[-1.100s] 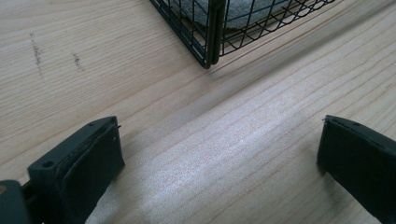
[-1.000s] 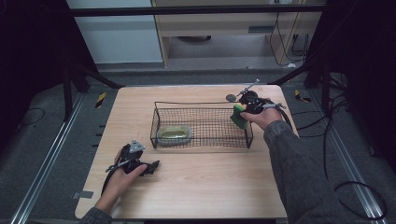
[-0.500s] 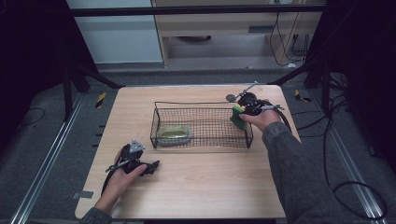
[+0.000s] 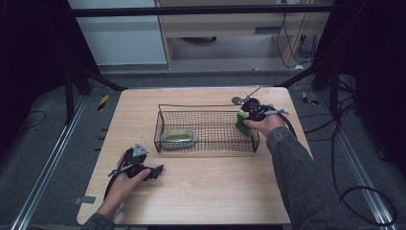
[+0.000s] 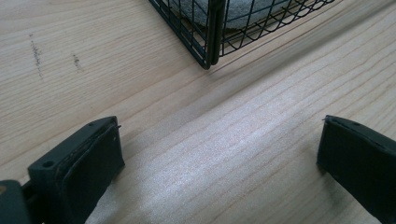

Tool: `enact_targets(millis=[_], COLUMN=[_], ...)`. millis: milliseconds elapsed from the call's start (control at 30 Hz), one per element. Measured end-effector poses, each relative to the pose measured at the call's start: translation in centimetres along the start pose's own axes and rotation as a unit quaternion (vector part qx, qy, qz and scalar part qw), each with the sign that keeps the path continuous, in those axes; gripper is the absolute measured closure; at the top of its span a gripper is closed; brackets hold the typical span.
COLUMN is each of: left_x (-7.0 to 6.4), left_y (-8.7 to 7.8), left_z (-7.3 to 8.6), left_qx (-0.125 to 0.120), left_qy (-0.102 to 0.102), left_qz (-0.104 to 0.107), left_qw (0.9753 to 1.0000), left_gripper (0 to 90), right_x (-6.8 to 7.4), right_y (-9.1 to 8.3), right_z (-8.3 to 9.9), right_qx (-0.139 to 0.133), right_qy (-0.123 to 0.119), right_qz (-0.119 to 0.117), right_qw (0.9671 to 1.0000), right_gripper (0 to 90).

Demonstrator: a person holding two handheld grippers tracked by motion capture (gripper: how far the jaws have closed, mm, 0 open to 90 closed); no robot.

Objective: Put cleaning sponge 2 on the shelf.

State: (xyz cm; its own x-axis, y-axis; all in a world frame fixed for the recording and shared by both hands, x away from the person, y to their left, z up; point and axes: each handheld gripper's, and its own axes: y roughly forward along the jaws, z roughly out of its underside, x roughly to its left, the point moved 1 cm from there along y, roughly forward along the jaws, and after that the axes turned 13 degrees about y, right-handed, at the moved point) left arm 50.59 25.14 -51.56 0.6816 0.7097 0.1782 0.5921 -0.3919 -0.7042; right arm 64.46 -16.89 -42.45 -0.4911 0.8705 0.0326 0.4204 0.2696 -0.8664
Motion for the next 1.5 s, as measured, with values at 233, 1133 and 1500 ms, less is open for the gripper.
enact_targets(millis=[233, 1133, 1500], left_x=[0.0, 0.0, 0.0], left_y=[0.0, 0.0, 0.0], left_z=[0.0, 0.0, 0.0], left_qx=[-0.001, -0.002, -0.002], left_qy=[0.0, 0.0, -0.002], left_qz=[0.001, 0.001, 0.001], left_qw=[1.0, 1.0, 1.0], left_gripper=[0.0, 0.0, 0.0], right_x=[0.3, 1.0, 1.6], right_y=[0.3, 0.5, -1.1], right_z=[-0.1, -0.3, 0.1], right_qx=[0.002, 0.008, -0.006], right_qy=[-0.008, -0.007, -0.007], right_qz=[0.002, 0.0, -0.009], right_qw=[1.0, 0.9999, 0.9999], right_gripper=[63.8, 58.1, 52.9])
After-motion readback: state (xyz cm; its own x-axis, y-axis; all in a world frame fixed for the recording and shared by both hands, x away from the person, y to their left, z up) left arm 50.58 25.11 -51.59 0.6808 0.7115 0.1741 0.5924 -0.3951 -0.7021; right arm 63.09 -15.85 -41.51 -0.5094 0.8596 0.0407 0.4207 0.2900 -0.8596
